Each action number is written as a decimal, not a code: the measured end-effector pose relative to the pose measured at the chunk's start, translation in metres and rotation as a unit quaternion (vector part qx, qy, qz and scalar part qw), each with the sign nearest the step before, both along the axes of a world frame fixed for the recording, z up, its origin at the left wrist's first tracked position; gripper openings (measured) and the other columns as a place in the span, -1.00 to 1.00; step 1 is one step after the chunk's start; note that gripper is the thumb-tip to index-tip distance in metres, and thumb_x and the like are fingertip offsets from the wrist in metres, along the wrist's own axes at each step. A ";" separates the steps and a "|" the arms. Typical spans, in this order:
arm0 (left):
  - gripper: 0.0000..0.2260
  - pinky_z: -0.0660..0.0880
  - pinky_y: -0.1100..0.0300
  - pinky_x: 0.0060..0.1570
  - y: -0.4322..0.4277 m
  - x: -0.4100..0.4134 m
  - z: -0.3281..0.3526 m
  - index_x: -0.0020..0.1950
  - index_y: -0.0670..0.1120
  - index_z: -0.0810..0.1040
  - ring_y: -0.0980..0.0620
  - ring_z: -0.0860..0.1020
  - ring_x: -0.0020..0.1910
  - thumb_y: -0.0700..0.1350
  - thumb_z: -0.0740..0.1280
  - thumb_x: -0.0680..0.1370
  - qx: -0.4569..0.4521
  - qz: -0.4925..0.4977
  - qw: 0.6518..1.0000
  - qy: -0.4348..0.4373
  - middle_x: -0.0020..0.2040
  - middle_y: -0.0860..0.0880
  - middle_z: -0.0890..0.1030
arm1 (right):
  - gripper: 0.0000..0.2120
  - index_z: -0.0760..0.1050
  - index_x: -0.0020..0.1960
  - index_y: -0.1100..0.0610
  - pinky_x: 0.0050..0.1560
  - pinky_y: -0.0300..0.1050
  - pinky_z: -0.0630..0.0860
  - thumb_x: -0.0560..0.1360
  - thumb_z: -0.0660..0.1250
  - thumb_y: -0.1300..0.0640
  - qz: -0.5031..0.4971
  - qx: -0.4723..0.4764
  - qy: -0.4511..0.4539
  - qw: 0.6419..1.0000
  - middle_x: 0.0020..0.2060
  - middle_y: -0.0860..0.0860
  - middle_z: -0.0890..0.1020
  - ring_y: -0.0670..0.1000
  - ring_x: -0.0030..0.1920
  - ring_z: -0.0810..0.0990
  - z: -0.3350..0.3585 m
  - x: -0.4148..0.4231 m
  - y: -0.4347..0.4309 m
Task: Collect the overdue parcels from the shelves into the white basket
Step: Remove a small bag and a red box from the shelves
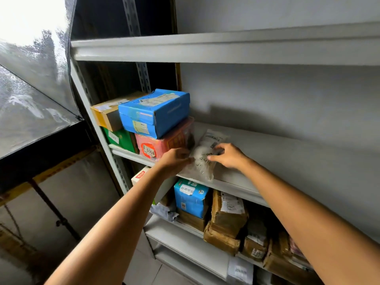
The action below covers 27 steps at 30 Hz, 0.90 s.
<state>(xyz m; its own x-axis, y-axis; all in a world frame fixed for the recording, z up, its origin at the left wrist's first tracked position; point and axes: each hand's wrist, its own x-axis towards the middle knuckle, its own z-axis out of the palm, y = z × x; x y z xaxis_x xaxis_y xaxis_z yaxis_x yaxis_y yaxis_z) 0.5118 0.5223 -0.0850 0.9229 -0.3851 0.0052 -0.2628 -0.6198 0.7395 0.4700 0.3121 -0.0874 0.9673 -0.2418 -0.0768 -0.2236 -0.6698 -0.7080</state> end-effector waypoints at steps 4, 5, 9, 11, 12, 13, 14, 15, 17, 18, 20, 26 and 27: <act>-0.63 0.56 0.34 -0.16 -0.004 0.001 0.001 0.36 -0.09 0.55 0.11 0.60 -0.10 -0.15 0.42 0.55 -0.058 -0.013 0.996 0.070 0.19 -0.13 0.63 | -0.32 0.39 0.44 0.14 0.32 -0.11 0.40 0.42 0.52 -0.03 -0.007 0.062 -0.011 0.998 0.33 0.10 0.52 0.06 0.30 0.51 -0.010 0.004 0.006; -0.64 0.54 0.38 -0.23 -0.004 0.001 0.001 0.35 -0.08 0.56 0.14 0.59 -0.11 -0.17 0.43 0.55 -0.065 -0.016 0.994 0.082 0.19 -0.11 0.62 | -0.33 0.38 0.46 0.14 0.32 -0.15 0.38 0.43 0.52 0.01 -0.007 0.083 -0.014 0.996 0.35 0.10 0.50 0.06 0.32 0.48 -0.011 0.004 0.007; -0.61 0.63 0.16 -0.15 -0.003 -0.001 0.002 0.33 -0.02 0.56 -0.01 0.62 0.04 -0.15 0.48 0.51 -0.093 -0.016 0.985 0.141 0.20 -0.07 0.60 | -0.37 0.38 0.45 0.14 0.27 -0.22 0.34 0.44 0.51 0.15 -0.011 0.146 -0.029 0.989 0.36 0.09 0.50 0.00 0.31 0.47 -0.013 -0.003 0.010; -0.56 0.64 -0.01 0.01 -0.001 -0.003 -0.001 0.36 -0.01 0.53 -0.08 0.62 0.12 -0.16 0.49 0.50 -0.109 -0.014 0.980 0.166 0.22 -0.10 0.60 | -0.38 0.40 0.44 0.13 0.26 -0.23 0.34 0.43 0.52 0.19 -0.012 0.154 -0.038 0.987 0.35 0.08 0.50 -0.04 0.29 0.46 -0.013 -0.009 0.012; -0.53 0.63 -0.04 0.05 0.001 -0.006 -0.002 0.39 0.00 0.50 -0.09 0.62 0.14 -0.17 0.49 0.49 -0.115 -0.019 0.978 0.170 0.23 -0.12 0.60 | -0.38 0.40 0.44 0.13 0.25 -0.23 0.33 0.42 0.52 0.20 -0.013 0.156 -0.045 0.987 0.36 0.07 0.49 -0.05 0.30 0.45 -0.013 -0.012 0.014; -0.49 0.63 -0.03 0.05 0.002 -0.009 -0.003 0.42 0.00 0.47 -0.10 0.61 0.15 -0.19 0.49 0.49 -0.120 -0.024 0.978 0.171 0.24 -0.13 0.59 | -0.38 0.41 0.44 0.12 0.24 -0.24 0.31 0.42 0.52 0.22 -0.013 0.156 -0.054 0.986 0.37 0.05 0.48 -0.06 0.31 0.43 -0.013 -0.015 0.015; -0.45 0.63 0.00 0.02 0.004 -0.013 -0.004 0.45 -0.01 0.44 -0.10 0.61 0.17 -0.20 0.49 0.49 -0.126 -0.030 0.977 0.169 0.26 -0.14 0.58 | -0.37 0.41 0.44 0.11 0.22 -0.24 0.29 0.42 0.52 0.24 -0.013 0.152 -0.062 0.986 0.38 0.04 0.46 -0.06 0.32 0.41 -0.013 -0.019 0.017; -0.40 0.63 0.05 -0.02 0.006 -0.017 -0.005 0.48 -0.01 0.40 -0.10 0.60 0.17 -0.23 0.49 0.48 -0.132 -0.034 0.977 0.165 0.27 -0.14 0.57 | -0.37 0.41 0.44 0.10 0.22 -0.23 0.29 0.41 0.52 0.25 -0.014 0.148 -0.067 0.987 0.38 0.04 0.45 -0.04 0.35 0.40 -0.013 -0.023 0.020; -0.31 0.62 0.15 -0.11 0.009 -0.027 -0.009 0.54 -0.04 0.31 -0.07 0.61 0.13 -0.27 0.49 0.47 -0.145 -0.040 0.977 0.153 0.25 -0.12 0.58 | -0.36 0.43 0.41 0.04 0.28 -0.17 0.34 0.38 0.54 0.24 -0.020 0.138 -0.078 0.987 0.39 0.04 0.44 0.02 0.39 0.40 -0.014 -0.032 0.025; -0.28 0.62 0.17 -0.12 0.010 -0.032 -0.012 0.56 -0.05 0.28 -0.05 0.61 0.09 -0.29 0.49 0.46 -0.151 -0.042 0.976 0.149 0.23 -0.11 0.58 | -0.35 0.44 0.40 -0.01 0.33 -0.09 0.39 0.36 0.56 0.22 -0.024 0.132 -0.084 0.987 0.38 0.03 0.45 0.05 0.38 0.43 -0.016 -0.038 0.029; -0.25 0.64 0.11 -0.07 0.013 -0.042 -0.018 0.57 -0.09 0.25 -0.04 0.61 0.08 -0.32 0.49 0.46 -0.161 -0.054 0.974 0.150 0.22 -0.08 0.57 | -0.33 0.44 0.37 -0.09 0.32 0.09 0.47 0.33 0.58 0.18 -0.034 0.116 -0.091 0.988 0.36 0.00 0.48 0.09 0.31 0.52 -0.020 -0.053 0.034; -0.16 0.63 0.17 -0.21 0.014 -0.070 -0.029 0.61 -0.03 0.12 -0.05 0.61 0.06 -0.40 0.45 0.45 -0.196 -0.094 0.958 0.188 0.13 -0.06 0.55 | -0.30 0.40 0.35 -0.18 0.22 0.13 0.55 0.31 0.59 0.14 -0.069 0.086 -0.115 0.987 0.32 -0.03 0.53 0.07 0.20 0.60 -0.030 -0.098 0.043; -0.19 0.65 0.12 -0.16 0.013 -0.075 -0.031 0.59 -0.03 0.18 -0.08 0.62 0.07 -0.40 0.45 0.44 -0.204 -0.103 0.954 0.192 0.15 -0.10 0.57 | -0.30 0.39 0.35 -0.20 0.21 0.13 0.56 0.31 0.59 0.15 -0.076 0.086 -0.117 0.987 0.30 -0.02 0.55 0.06 0.19 0.60 -0.032 -0.107 0.043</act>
